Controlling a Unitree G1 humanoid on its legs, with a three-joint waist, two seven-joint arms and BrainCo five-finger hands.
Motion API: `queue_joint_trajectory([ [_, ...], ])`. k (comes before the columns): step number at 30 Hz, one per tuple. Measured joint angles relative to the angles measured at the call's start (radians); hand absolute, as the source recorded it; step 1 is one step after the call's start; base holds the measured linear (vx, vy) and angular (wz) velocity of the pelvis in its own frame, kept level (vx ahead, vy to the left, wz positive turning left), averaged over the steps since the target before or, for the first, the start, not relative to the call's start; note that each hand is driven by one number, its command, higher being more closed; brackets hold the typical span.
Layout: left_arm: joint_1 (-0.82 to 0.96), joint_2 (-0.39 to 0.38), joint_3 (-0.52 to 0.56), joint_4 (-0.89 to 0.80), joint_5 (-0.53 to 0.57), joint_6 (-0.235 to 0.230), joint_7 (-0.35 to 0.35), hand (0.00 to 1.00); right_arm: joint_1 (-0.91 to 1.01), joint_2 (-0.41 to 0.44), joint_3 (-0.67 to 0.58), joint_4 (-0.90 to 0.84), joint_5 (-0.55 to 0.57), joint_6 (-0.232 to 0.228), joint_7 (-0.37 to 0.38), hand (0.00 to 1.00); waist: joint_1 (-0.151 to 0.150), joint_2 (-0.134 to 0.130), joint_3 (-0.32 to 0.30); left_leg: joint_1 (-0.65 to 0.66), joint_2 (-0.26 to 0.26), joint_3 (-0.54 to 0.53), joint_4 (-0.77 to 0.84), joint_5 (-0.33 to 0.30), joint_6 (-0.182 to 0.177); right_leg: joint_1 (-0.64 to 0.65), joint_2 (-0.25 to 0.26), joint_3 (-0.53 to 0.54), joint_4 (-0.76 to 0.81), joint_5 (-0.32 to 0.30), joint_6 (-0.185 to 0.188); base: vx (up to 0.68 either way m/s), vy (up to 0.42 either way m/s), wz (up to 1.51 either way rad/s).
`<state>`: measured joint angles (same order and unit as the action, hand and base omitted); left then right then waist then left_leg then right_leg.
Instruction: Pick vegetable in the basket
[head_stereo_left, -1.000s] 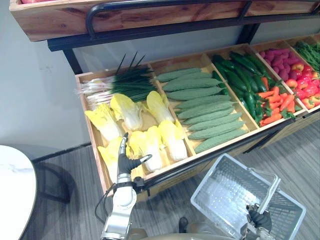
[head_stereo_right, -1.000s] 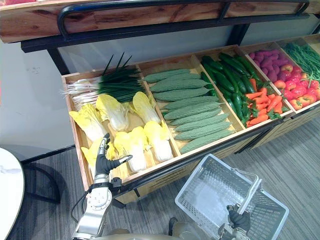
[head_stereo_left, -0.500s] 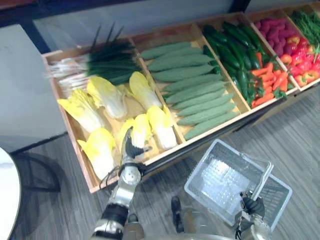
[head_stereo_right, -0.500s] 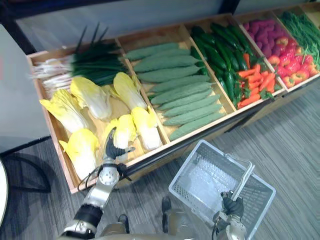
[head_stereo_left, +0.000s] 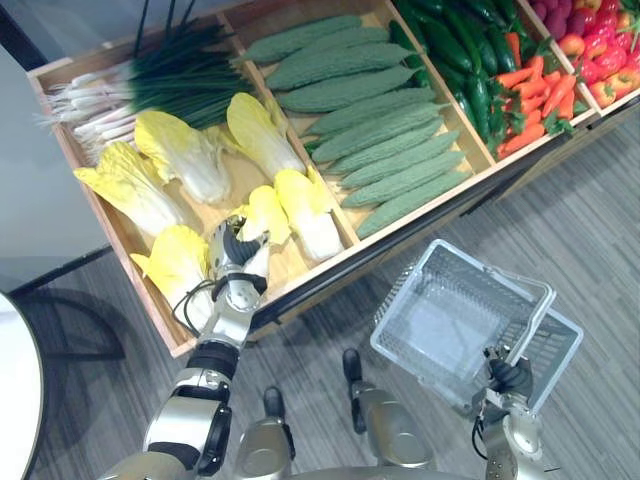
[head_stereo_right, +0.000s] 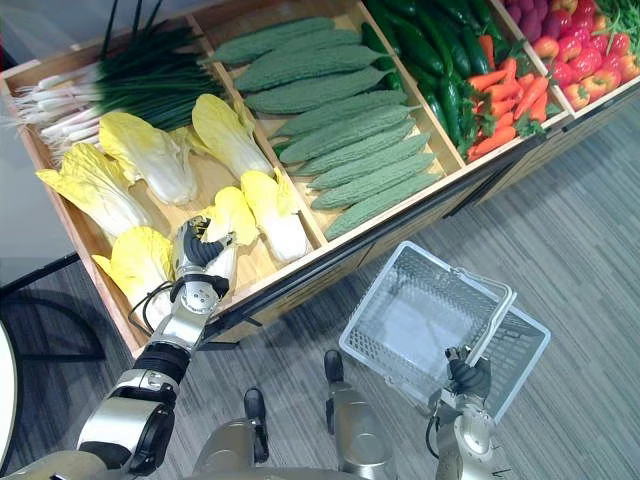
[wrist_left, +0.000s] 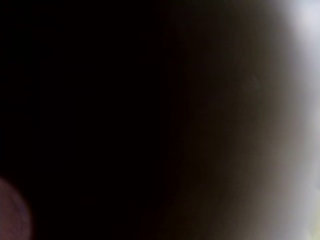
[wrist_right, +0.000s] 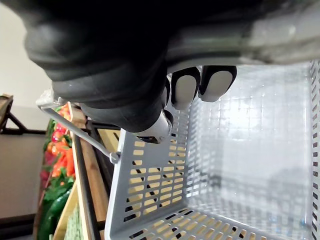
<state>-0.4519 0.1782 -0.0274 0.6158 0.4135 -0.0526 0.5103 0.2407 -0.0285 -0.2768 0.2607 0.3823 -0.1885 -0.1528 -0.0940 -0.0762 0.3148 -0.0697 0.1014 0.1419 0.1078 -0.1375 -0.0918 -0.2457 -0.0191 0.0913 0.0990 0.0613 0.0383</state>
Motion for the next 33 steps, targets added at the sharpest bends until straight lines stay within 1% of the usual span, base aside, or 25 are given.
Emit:
queue_joint_trajectory([
  [3,0.064,-0.006,0.000,-0.101,0.013,0.012,-0.003,1.00,-0.006,0.001,-0.009,0.000,0.000,-0.001,-0.001,1.00,-0.004,0.000,0.009,0.019,-0.009,-0.001,-0.005,0.006,0.008,0.021,-0.001,0.000,-0.013,0.001,0.004,0.09,0.056,-0.01],
  [6,0.110,-0.025,0.002,-0.187,0.022,0.033,-0.004,1.00,-0.011,0.005,-0.026,-0.001,0.000,-0.001,0.000,1.00,-0.003,0.003,0.016,0.026,-0.012,-0.004,-0.008,0.006,0.009,0.031,-0.002,-0.002,-0.020,0.001,0.008,0.07,0.041,0.03],
  [8,0.159,-0.046,0.030,-0.265,0.032,0.045,-0.005,1.00,-0.011,0.011,-0.030,-0.002,-0.001,-0.001,0.000,1.00,-0.004,0.003,0.026,0.050,-0.012,-0.003,-0.017,0.005,0.010,0.054,-0.001,-0.002,-0.027,-0.001,0.010,0.07,0.042,0.00],
  [11,0.220,-0.075,0.038,-0.367,0.034,0.045,-0.005,1.00,-0.010,0.025,-0.039,-0.003,-0.001,-0.001,0.001,1.00,-0.004,0.005,0.027,0.065,-0.013,-0.003,-0.024,0.003,0.013,0.070,-0.001,-0.002,-0.035,-0.002,0.012,0.01,0.010,0.00],
  [13,0.272,-0.092,0.037,-0.465,0.045,0.045,-0.005,1.00,-0.006,0.026,-0.039,-0.003,-0.001,-0.001,0.002,1.00,-0.004,0.005,0.027,0.078,-0.013,-0.004,-0.024,0.000,0.017,0.085,0.000,-0.002,-0.035,-0.007,0.018,0.00,0.000,0.00],
  [15,0.313,-0.119,0.037,-0.554,0.060,0.040,-0.004,1.00,-0.001,0.026,-0.040,-0.005,-0.003,-0.001,0.003,1.00,-0.002,0.007,0.026,0.086,-0.013,-0.004,-0.023,-0.006,0.026,0.100,0.000,-0.003,-0.034,-0.011,0.022,-0.02,0.023,0.04],
  [17,0.352,-0.137,0.033,-0.629,0.062,0.026,-0.004,1.00,0.005,0.028,-0.040,-0.016,-0.007,-0.001,0.003,1.00,-0.002,0.010,0.025,0.098,-0.015,-0.001,-0.023,-0.010,0.032,0.112,-0.001,-0.002,-0.033,-0.015,0.023,-0.02,0.013,0.01],
  [18,0.384,-0.146,0.028,-0.680,0.061,0.008,-0.004,1.00,0.006,0.032,-0.041,-0.019,-0.010,-0.001,0.003,1.00,-0.001,0.011,0.024,0.105,-0.015,0.002,-0.022,-0.013,0.033,0.119,-0.001,-0.001,-0.033,-0.016,0.024,-0.02,0.022,-0.03],
  [20,0.428,-0.158,0.012,-0.741,0.061,-0.020,-0.005,1.00,0.024,0.035,-0.041,-0.050,-0.010,-0.001,0.002,1.00,0.005,0.022,0.015,0.112,-0.014,0.012,-0.021,-0.014,0.033,0.119,-0.001,0.001,-0.030,-0.016,0.025,0.01,0.019,-0.06],
  [22,0.482,-0.174,-0.016,-0.808,0.059,-0.043,-0.007,1.00,0.049,0.036,-0.042,-0.085,-0.010,-0.001,0.001,1.00,0.016,0.041,-0.005,0.120,-0.010,0.029,-0.014,-0.021,0.030,0.119,0.000,0.013,-0.028,-0.016,0.025,0.03,0.015,-0.17],
  [24,0.510,-0.185,-0.036,-0.855,0.048,-0.063,-0.008,1.00,0.061,0.040,-0.046,-0.101,-0.010,0.000,0.000,1.00,0.028,0.053,-0.024,0.119,0.005,0.050,0.016,-0.043,0.029,0.121,0.004,0.022,-0.023,-0.017,0.026,0.00,0.010,-0.25],
  [25,0.518,-0.187,-0.043,-0.869,0.046,-0.071,-0.008,1.00,0.064,0.043,-0.046,-0.106,-0.010,0.000,-0.001,1.00,0.029,0.055,-0.029,0.118,0.007,0.054,0.023,-0.049,0.027,0.122,0.006,0.025,-0.021,-0.018,0.027,-0.01,0.004,-0.28],
  [26,0.536,-0.189,-0.072,-0.906,0.026,-0.094,-0.010,1.00,0.078,0.050,-0.046,-0.133,-0.010,0.000,-0.005,1.00,0.028,0.062,-0.046,0.118,0.016,0.066,0.051,-0.068,0.026,0.123,0.013,0.034,-0.011,-0.020,0.030,-0.02,0.002,-0.30],
  [28,0.556,-0.190,-0.095,-0.942,0.006,-0.115,-0.012,1.00,0.081,0.061,-0.046,-0.159,-0.010,0.000,-0.016,1.00,0.030,0.063,-0.058,0.119,0.027,0.094,0.085,-0.090,0.025,0.119,0.025,0.058,-0.002,-0.020,0.031,-0.03,0.010,-0.46],
  [29,0.564,-0.193,-0.110,-0.963,-0.013,-0.128,-0.018,1.00,0.080,0.068,-0.042,-0.192,-0.011,0.000,-0.023,1.00,0.030,0.064,-0.059,0.120,0.037,0.122,0.115,-0.109,0.024,0.114,0.037,0.085,0.011,-0.021,0.032,-0.06,0.017,-0.75],
  [31,0.565,-0.193,-0.135,-0.979,-0.036,-0.136,-0.028,1.00,0.081,0.075,-0.033,-0.248,-0.014,0.000,-0.032,1.00,0.034,0.063,-0.065,0.119,0.056,0.182,0.159,-0.141,0.023,0.093,0.061,0.136,0.034,-0.024,0.036,-0.07,0.014,-0.97],
  [32,0.565,-0.192,-0.150,-0.981,-0.055,-0.148,-0.032,1.00,0.076,0.076,-0.019,-0.292,-0.023,0.000,-0.045,1.00,0.041,0.063,-0.070,0.119,0.070,0.232,0.190,-0.164,0.023,0.072,0.075,0.158,0.051,-0.037,0.037,-0.09,0.011,-1.30],
  [33,0.566,-0.192,-0.171,-0.981,-0.070,-0.152,-0.033,1.00,0.071,0.078,-0.013,-0.326,-0.033,0.000,-0.049,1.00,0.049,0.064,-0.080,0.122,0.081,0.286,0.203,-0.173,0.027,0.036,0.061,0.083,0.067,-0.056,0.013,-0.09,0.008,-1.33],
])
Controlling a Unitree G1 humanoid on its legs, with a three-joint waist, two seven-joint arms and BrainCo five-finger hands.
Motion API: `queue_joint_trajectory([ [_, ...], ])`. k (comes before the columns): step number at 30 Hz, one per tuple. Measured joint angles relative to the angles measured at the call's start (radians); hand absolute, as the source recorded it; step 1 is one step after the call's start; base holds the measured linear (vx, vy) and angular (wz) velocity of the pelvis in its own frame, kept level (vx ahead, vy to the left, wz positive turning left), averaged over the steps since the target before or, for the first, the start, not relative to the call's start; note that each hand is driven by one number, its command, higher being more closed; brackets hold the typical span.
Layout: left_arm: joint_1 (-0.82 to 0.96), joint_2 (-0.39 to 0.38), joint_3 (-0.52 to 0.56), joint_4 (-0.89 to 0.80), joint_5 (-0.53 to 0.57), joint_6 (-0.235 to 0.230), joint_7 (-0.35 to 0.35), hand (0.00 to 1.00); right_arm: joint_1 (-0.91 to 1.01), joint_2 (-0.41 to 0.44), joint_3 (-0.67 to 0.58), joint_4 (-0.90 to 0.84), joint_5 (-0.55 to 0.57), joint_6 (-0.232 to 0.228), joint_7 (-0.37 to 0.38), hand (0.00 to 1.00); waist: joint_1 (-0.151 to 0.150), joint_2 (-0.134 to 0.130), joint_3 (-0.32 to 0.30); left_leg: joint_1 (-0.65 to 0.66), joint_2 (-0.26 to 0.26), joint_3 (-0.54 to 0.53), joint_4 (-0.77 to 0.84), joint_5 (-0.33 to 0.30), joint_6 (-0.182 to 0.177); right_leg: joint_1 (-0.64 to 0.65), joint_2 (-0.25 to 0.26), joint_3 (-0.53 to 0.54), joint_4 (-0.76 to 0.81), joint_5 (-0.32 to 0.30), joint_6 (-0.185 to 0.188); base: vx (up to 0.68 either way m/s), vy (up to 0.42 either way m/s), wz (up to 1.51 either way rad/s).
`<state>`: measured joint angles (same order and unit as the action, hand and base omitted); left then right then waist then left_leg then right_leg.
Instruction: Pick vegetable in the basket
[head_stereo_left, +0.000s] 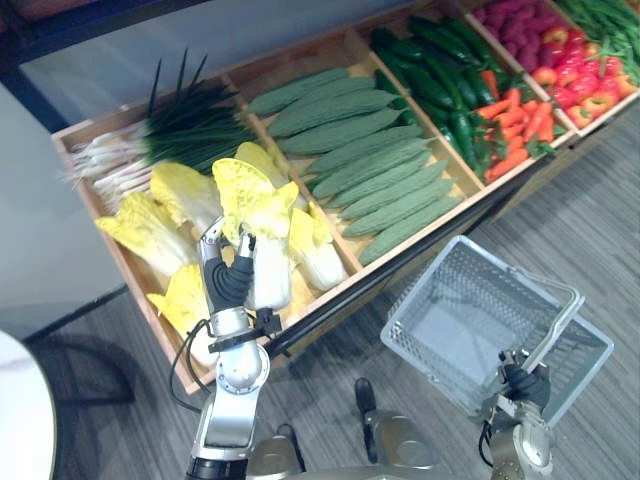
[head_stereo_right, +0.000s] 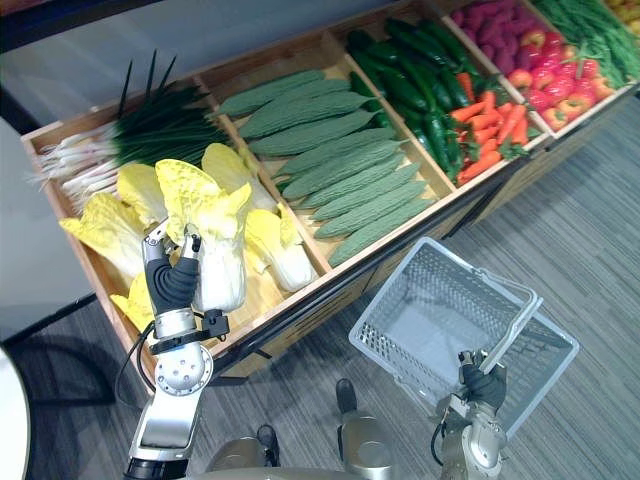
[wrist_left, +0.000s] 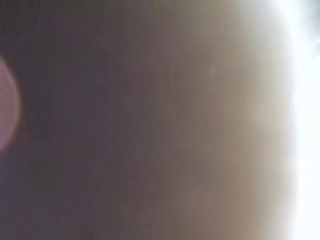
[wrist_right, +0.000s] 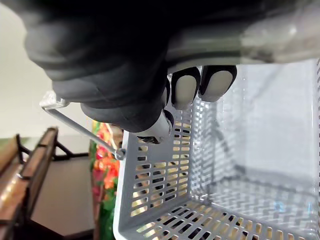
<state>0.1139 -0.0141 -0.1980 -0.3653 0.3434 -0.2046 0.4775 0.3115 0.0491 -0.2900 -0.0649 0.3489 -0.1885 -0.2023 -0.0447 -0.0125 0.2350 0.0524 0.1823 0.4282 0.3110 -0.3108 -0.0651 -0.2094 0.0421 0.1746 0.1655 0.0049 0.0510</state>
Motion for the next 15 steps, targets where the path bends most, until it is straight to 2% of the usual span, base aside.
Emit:
queue_joint_trajectory([
  [1,0.000,0.000,-0.007,0.000,-0.004,-0.001,-0.001,1.00,-0.004,0.000,0.005,-0.010,-0.008,-0.001,-0.002,1.00,0.001,0.000,-0.003,0.004,0.008,0.029,0.005,-0.003,0.001,-0.015,-0.019,-0.063,0.013,-0.005,-0.006,-0.06,0.006,-1.17],
  [2,0.000,0.000,-0.009,0.002,-0.014,-0.002,-0.004,1.00,-0.013,0.000,0.018,-0.018,-0.010,-0.002,-0.006,1.00,0.001,-0.003,-0.006,0.017,0.014,0.063,0.005,-0.005,0.001,-0.033,-0.057,-0.168,0.034,-0.012,-0.018,-0.01,-0.001,-1.10],
  [4,-0.002,0.005,-0.004,0.020,-0.039,-0.002,-0.019,1.00,-0.045,0.000,0.035,-0.006,-0.042,-0.002,-0.011,1.00,-0.011,-0.005,-0.020,0.058,0.032,0.166,0.002,-0.015,-0.014,-0.054,-0.170,-0.510,0.092,-0.040,-0.072,0.06,-0.039,-1.22],
  [5,-0.002,0.007,-0.001,0.027,-0.045,-0.002,-0.020,1.00,-0.059,-0.005,0.035,0.011,-0.048,-0.002,-0.011,1.00,-0.012,0.000,-0.027,0.066,0.040,0.194,-0.002,-0.016,-0.017,-0.050,-0.196,-0.601,0.103,-0.048,-0.085,0.12,-0.078,-1.37],
  [6,-0.002,0.008,0.013,0.036,-0.059,-0.002,-0.020,1.00,-0.103,-0.023,0.046,0.059,-0.055,-0.002,-0.013,1.00,-0.010,0.008,-0.033,0.098,0.046,0.260,-0.022,-0.014,-0.023,-0.031,-0.241,-0.787,0.129,-0.069,-0.120,0.16,-0.107,-1.77],
  [7,-0.002,0.009,0.029,0.042,-0.070,-0.002,-0.021,1.00,-0.152,-0.040,0.063,0.104,-0.065,0.000,-0.014,1.00,-0.004,0.011,-0.036,0.136,0.046,0.315,-0.048,-0.010,-0.028,-0.012,-0.272,-0.924,0.153,-0.066,-0.126,0.16,-0.122,-1.90],
  [8,-0.003,0.008,0.033,0.050,-0.077,-0.002,-0.022,1.00,-0.172,-0.044,0.070,0.123,-0.070,0.000,-0.014,1.00,-0.001,0.017,-0.042,0.148,0.047,0.331,-0.059,-0.010,-0.028,-0.012,-0.276,-0.960,0.161,-0.056,-0.139,0.18,-0.165,-1.84],
  [9,-0.022,0.006,0.030,0.084,-0.079,-0.002,-0.033,1.00,-0.196,-0.055,0.084,0.139,-0.081,0.002,-0.015,1.00,-0.004,0.033,-0.050,0.164,0.051,0.353,-0.074,-0.009,-0.029,-0.033,-0.250,-0.940,0.161,-0.055,-0.141,0.21,-0.169,-1.44],
  [10,-0.046,0.000,0.020,0.120,-0.089,-0.002,-0.055,1.00,-0.206,-0.068,0.095,0.139,-0.085,0.008,-0.015,1.00,-0.016,0.054,-0.057,0.177,0.068,0.372,-0.066,0.003,-0.047,-0.045,-0.209,-0.896,0.156,-0.057,-0.141,0.24,-0.168,-1.30],
  [11,-0.054,-0.001,0.016,0.134,-0.096,-0.002,-0.062,1.00,-0.211,-0.071,0.105,0.139,-0.085,0.014,-0.014,1.00,-0.022,0.059,-0.060,0.177,0.086,0.372,-0.031,0.006,-0.051,-0.043,-0.186,-0.877,0.144,-0.056,-0.142,0.28,-0.168,-1.24],
  [12,-0.066,-0.001,0.006,0.154,-0.110,-0.002,-0.068,1.00,-0.219,-0.078,0.129,0.140,-0.085,0.022,-0.012,1.00,-0.026,0.062,-0.062,0.164,0.142,0.370,0.101,0.017,-0.041,-0.024,-0.140,-0.831,0.113,-0.053,-0.145,0.30,-0.157,-1.47],
  [13,-0.072,-0.001,0.002,0.179,-0.119,-0.003,-0.079,1.00,-0.226,-0.082,0.153,0.149,-0.085,0.023,-0.011,1.00,-0.023,0.062,-0.062,0.149,0.208,0.358,0.281,0.066,0.038,0.019,-0.089,-0.772,0.063,-0.045,-0.149,0.30,-0.140,-1.52],
  [14,-0.072,0.001,0.001,0.194,-0.121,-0.004,-0.083,1.00,-0.231,-0.085,0.172,0.157,-0.085,0.022,-0.012,1.00,-0.021,0.061,-0.062,0.128,0.236,0.326,0.377,0.104,0.099,0.046,-0.069,-0.741,0.035,-0.044,-0.152,0.30,-0.082,-1.57],
  [15,-0.076,0.009,-0.005,0.229,-0.138,-0.004,-0.085,1.00,-0.247,-0.103,0.200,0.166,-0.085,0.022,-0.014,1.00,-0.017,0.069,-0.065,0.058,0.240,0.193,0.522,0.095,0.141,0.084,-0.042,-0.678,-0.010,-0.045,-0.156,0.22,-0.019,-1.38],
])
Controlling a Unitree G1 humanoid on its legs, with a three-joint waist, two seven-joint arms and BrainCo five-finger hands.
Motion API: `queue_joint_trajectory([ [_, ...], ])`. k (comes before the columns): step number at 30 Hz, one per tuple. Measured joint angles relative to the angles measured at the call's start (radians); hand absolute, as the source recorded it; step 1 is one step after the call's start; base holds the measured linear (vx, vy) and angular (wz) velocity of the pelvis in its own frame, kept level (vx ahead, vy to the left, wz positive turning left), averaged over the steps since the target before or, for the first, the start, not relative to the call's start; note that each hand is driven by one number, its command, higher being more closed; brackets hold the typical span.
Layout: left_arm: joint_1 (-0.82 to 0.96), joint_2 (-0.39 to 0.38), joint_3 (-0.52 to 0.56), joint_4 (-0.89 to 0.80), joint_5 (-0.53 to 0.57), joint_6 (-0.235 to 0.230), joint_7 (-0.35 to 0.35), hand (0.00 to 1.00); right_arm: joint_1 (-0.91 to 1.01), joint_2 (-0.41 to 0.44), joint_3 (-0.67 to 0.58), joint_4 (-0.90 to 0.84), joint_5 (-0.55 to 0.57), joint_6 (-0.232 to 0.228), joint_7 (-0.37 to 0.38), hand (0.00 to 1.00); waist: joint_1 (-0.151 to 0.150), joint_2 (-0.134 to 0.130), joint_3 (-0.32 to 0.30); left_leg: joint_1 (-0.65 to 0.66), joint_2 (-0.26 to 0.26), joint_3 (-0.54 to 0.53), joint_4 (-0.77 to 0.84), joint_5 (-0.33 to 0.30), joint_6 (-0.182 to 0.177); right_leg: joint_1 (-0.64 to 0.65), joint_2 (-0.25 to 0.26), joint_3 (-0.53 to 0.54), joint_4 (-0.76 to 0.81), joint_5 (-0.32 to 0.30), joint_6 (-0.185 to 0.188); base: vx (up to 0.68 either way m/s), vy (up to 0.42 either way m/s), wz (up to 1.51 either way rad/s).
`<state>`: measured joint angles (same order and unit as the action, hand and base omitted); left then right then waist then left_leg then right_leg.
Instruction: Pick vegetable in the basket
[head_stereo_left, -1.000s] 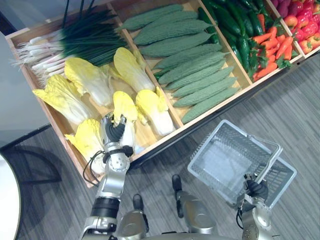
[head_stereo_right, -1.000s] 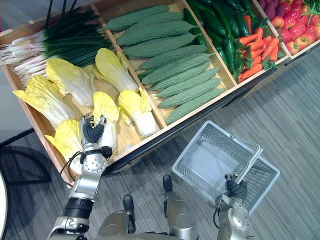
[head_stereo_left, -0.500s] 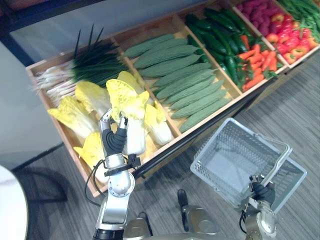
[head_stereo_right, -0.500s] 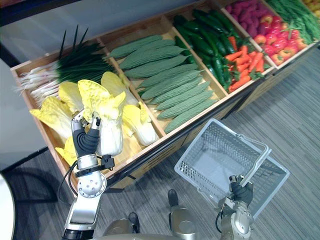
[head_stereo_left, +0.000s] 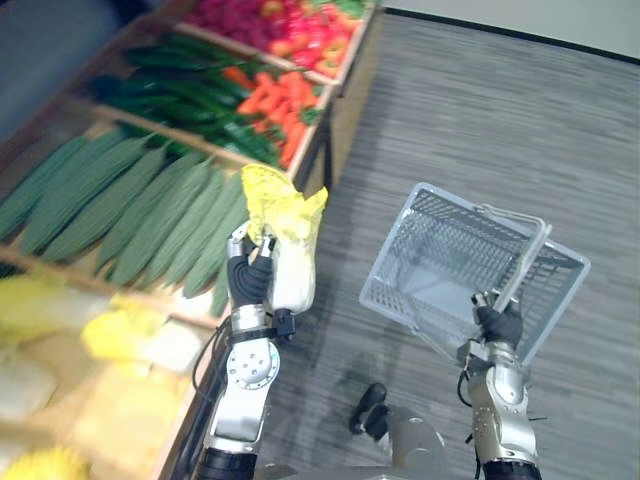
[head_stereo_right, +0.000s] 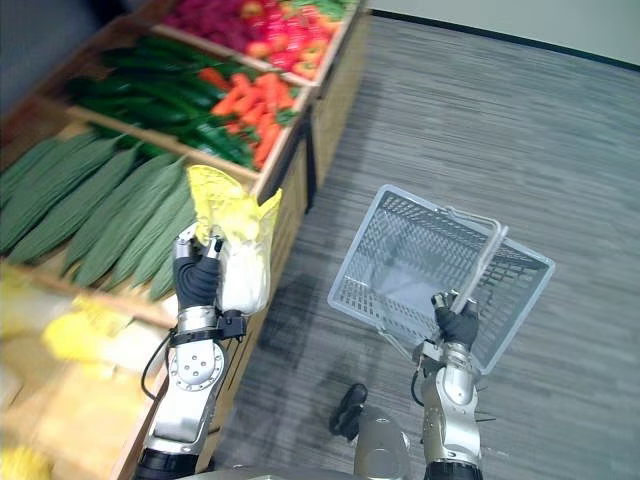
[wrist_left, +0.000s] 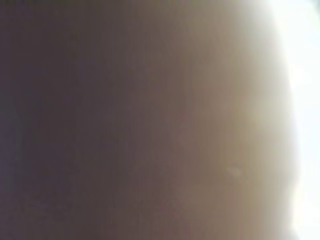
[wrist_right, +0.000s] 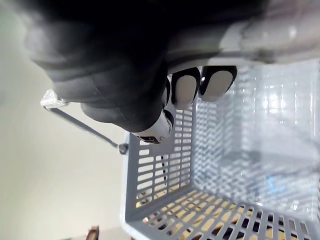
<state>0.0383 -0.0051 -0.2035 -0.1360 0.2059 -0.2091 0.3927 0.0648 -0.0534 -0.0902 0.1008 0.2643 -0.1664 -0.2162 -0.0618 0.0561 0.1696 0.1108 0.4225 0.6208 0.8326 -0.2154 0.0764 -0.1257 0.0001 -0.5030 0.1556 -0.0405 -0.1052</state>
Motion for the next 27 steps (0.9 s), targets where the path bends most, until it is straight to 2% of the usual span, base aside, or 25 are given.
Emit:
queue_joint_trajectory([
  [1,0.000,0.000,-0.009,0.012,-0.011,0.000,-0.001,1.00,-0.017,-0.014,0.015,0.002,0.000,0.000,0.000,1.00,0.006,0.000,-0.001,-0.071,-0.040,-0.116,0.054,-0.043,-0.024,0.011,0.007,0.049,-0.013,0.000,0.000,0.31,0.069,-1.71],
  [2,-0.001,0.000,-0.033,0.029,-0.022,0.001,-0.001,1.00,-0.036,-0.022,0.032,0.005,-0.001,0.000,0.001,1.00,0.023,-0.002,0.000,-0.157,-0.104,-0.250,0.073,-0.089,-0.032,0.028,0.007,0.113,-0.027,0.000,0.000,0.31,0.144,-1.51],
  [4,0.000,0.000,-0.059,0.048,-0.031,0.003,-0.008,1.00,-0.042,-0.033,0.048,0.011,-0.001,0.000,0.002,1.00,0.039,-0.003,0.001,-0.234,-0.173,-0.382,0.027,-0.126,-0.055,0.064,0.002,0.176,-0.042,0.008,0.012,0.24,0.131,-1.22],
  [5,0.001,0.000,-0.070,0.061,-0.038,0.004,-0.022,1.00,-0.043,-0.034,0.058,0.027,-0.001,0.000,0.005,1.00,0.049,-0.005,0.002,-0.268,-0.225,-0.476,-0.057,-0.138,-0.078,0.096,-0.008,0.223,-0.046,0.024,0.040,0.26,0.211,-1.26],
  [6,0.001,-0.001,-0.072,0.066,-0.038,0.005,-0.032,1.00,-0.050,-0.036,0.064,0.051,0.000,0.000,0.008,1.00,0.054,-0.003,0.001,-0.283,-0.268,-0.567,-0.191,-0.118,-0.112,0.116,-0.016,0.262,-0.044,0.026,0.067,0.30,0.265,-1.27],
  [7,0.001,-0.004,-0.072,0.068,-0.038,0.005,-0.040,1.00,-0.051,-0.039,0.072,0.060,0.000,0.001,0.011,1.00,0.055,0.004,-0.001,-0.280,-0.275,-0.597,-0.284,-0.078,-0.143,0.125,-0.013,0.286,-0.044,0.025,0.077,0.28,0.310,-1.21],
  [8,-0.003,-0.007,-0.078,0.074,-0.039,0.004,-0.047,1.00,-0.048,-0.050,0.088,0.073,0.001,0.004,0.021,1.00,0.055,0.019,-0.004,-0.279,-0.272,-0.605,-0.381,0.022,-0.141,0.140,0.003,0.332,-0.042,0.015,0.111,0.24,0.278,-0.83],
  [10,-0.020,0.010,-0.096,0.099,-0.040,0.008,-0.069,1.00,-0.030,-0.036,0.112,0.076,0.005,0.013,0.047,1.00,0.033,-0.010,-0.021,-0.238,-0.308,-0.586,-0.440,0.031,-0.128,0.151,-0.039,0.357,-0.075,0.035,0.132,0.23,0.257,-0.33],
  [11,-0.033,0.017,-0.115,0.107,-0.039,0.009,-0.085,1.00,-0.025,-0.031,0.122,0.076,0.013,0.024,0.059,1.00,0.025,-0.030,-0.023,-0.214,-0.340,-0.569,-0.492,0.050,-0.102,0.156,-0.069,0.370,-0.101,0.043,0.145,0.15,0.170,0.02],
  [12,-0.041,0.017,-0.133,0.111,-0.039,0.009,-0.091,1.00,-0.021,-0.034,0.131,0.076,0.024,0.024,0.075,1.00,0.024,-0.032,-0.025,-0.205,-0.357,-0.561,-0.519,0.060,-0.093,0.158,-0.084,0.376,-0.115,0.051,0.156,0.15,0.184,0.02],
  [16,-0.064,0.018,-0.201,0.149,-0.038,0.020,-0.111,1.00,-0.014,-0.033,0.207,0.076,0.085,0.061,0.131,1.00,0.024,-0.033,-0.026,-0.161,-0.381,-0.535,-0.574,0.067,-0.083,0.177,-0.108,0.417,-0.139,0.055,0.161,0.10,0.125,-0.09],
  [22,-0.107,0.019,-0.249,0.279,-0.017,0.053,-0.130,1.00,-0.012,-0.031,0.337,0.075,0.164,0.068,0.203,1.00,0.021,-0.041,-0.036,-0.122,-0.373,-0.494,-0.628,0.068,-0.085,0.174,-0.104,0.474,-0.159,0.055,0.160,0.02,-0.003,-0.26],
  [27,-0.147,0.021,-0.269,0.352,0.044,0.053,-0.130,1.00,-0.006,-0.037,0.357,0.075,0.282,0.106,0.202,1.00,0.021,-0.051,-0.045,-0.096,-0.372,-0.483,-0.665,0.076,-0.094,0.177,-0.101,0.486,-0.161,0.055,0.160,0.01,-0.009,-0.09],
])
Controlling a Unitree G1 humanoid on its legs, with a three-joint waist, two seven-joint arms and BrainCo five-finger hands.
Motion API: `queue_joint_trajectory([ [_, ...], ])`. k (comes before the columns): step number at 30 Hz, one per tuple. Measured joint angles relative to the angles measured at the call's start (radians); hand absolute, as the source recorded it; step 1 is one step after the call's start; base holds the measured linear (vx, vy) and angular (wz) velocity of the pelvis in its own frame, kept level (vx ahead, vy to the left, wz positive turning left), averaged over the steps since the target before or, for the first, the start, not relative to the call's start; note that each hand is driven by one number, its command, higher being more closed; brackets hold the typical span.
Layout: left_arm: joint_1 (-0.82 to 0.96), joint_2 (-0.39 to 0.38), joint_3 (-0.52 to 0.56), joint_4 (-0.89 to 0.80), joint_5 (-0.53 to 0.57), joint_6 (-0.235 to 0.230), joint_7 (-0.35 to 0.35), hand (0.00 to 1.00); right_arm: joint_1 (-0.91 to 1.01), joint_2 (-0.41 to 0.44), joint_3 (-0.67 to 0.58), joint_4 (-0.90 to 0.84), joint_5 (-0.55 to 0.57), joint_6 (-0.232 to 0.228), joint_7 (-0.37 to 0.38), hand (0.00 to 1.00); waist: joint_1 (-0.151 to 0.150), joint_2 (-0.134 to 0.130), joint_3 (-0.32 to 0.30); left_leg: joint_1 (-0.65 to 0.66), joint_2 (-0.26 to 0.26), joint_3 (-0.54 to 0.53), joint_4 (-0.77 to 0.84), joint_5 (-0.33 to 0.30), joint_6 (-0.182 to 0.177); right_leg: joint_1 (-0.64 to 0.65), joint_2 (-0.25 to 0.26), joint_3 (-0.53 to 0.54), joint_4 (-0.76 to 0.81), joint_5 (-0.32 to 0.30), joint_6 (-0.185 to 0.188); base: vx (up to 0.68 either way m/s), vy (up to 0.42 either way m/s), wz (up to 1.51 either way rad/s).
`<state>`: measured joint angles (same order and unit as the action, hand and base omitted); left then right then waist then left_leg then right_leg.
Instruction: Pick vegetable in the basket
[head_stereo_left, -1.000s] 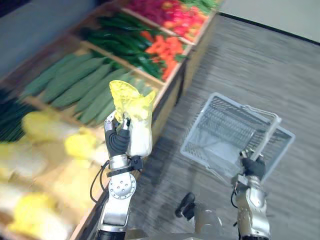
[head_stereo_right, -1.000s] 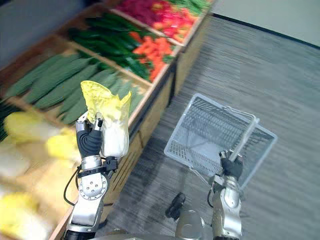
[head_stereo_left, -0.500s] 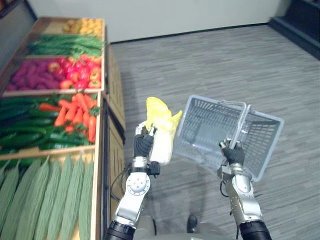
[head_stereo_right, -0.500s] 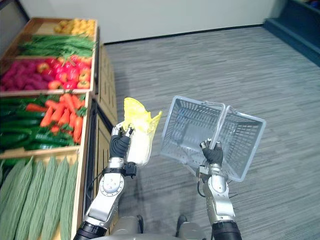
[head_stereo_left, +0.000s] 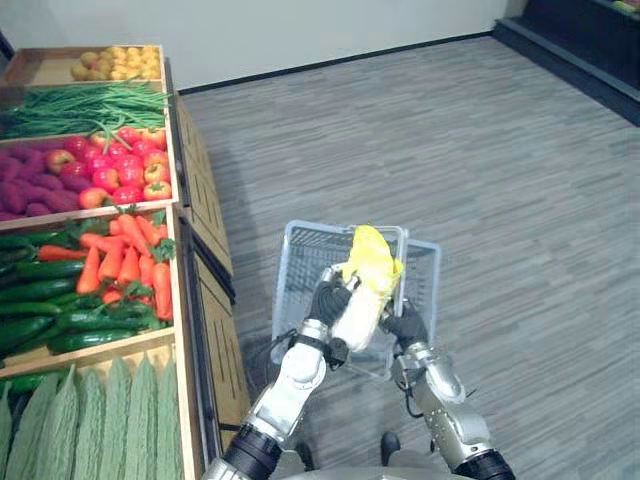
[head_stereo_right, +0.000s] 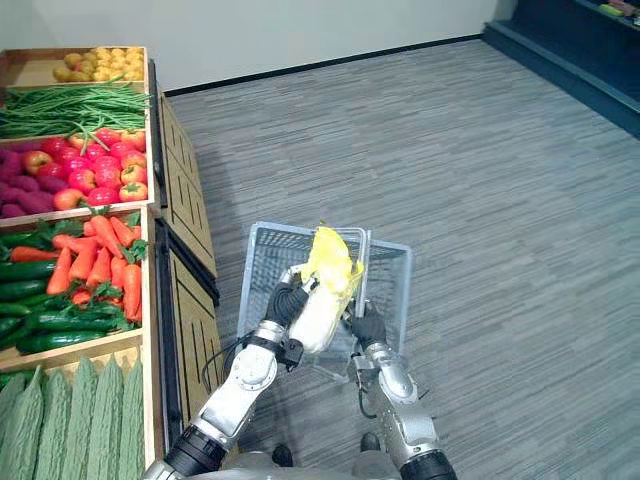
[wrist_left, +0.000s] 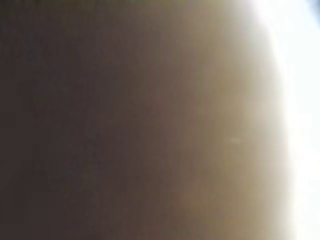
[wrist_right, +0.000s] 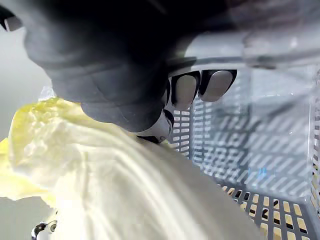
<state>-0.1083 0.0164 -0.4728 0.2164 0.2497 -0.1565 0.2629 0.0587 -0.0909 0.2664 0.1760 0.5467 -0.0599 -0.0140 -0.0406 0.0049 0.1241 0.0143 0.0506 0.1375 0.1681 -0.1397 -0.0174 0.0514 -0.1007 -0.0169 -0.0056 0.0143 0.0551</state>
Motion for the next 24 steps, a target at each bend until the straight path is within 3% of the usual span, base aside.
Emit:
queue_joint_trajectory([
  [4,-0.007,0.002,-0.002,0.056,0.023,-0.007,0.002,1.00,0.025,-0.008,0.008,0.000,0.071,0.001,-0.003,1.00,0.000,-0.026,-0.019,0.018,-0.003,0.003,-0.034,0.015,0.000,0.002,0.000,0.003,-0.001,0.001,-0.001,0.00,0.000,0.00],
  [5,-0.019,0.009,0.000,0.089,0.038,-0.005,0.004,0.00,0.034,-0.019,0.015,0.000,0.097,0.001,-0.003,1.00,0.000,-0.034,-0.024,0.023,-0.003,0.004,-0.042,0.018,0.000,0.002,0.000,0.005,-0.001,0.002,-0.003,0.00,0.000,0.00],
  [7,-0.031,0.023,0.007,0.130,0.045,0.010,0.010,0.00,0.035,-0.037,0.031,-0.001,0.125,0.001,-0.003,1.00,-0.004,-0.037,-0.026,0.033,-0.005,0.007,-0.059,0.024,0.001,0.002,0.000,0.010,-0.001,0.004,-0.005,0.00,0.016,-0.05],
  [13,-0.022,0.058,0.053,0.266,0.078,0.113,0.028,0.00,0.066,-0.058,0.100,-0.125,0.171,0.001,0.010,1.00,-0.026,-0.038,-0.027,0.043,-0.011,0.004,-0.104,0.049,0.002,-0.006,-0.003,0.011,-0.006,0.004,-0.005,0.00,0.001,0.01],
  [19,-0.021,0.069,0.055,0.296,0.118,0.132,0.023,0.00,0.065,-0.051,0.137,-0.201,0.233,-0.004,0.075,1.00,-0.028,-0.046,-0.032,0.059,-0.015,0.005,-0.137,0.065,0.002,-0.005,-0.004,0.011,-0.009,0.005,-0.003,0.00,0.000,0.00],
  [24,-0.021,0.066,0.062,0.296,0.142,0.132,0.021,0.00,0.068,-0.046,0.145,-0.201,0.249,-0.004,0.085,1.00,-0.031,-0.054,-0.037,0.064,-0.017,0.004,-0.150,0.074,0.006,-0.006,-0.005,0.013,-0.012,0.016,0.004,-0.01,0.002,0.01],
])
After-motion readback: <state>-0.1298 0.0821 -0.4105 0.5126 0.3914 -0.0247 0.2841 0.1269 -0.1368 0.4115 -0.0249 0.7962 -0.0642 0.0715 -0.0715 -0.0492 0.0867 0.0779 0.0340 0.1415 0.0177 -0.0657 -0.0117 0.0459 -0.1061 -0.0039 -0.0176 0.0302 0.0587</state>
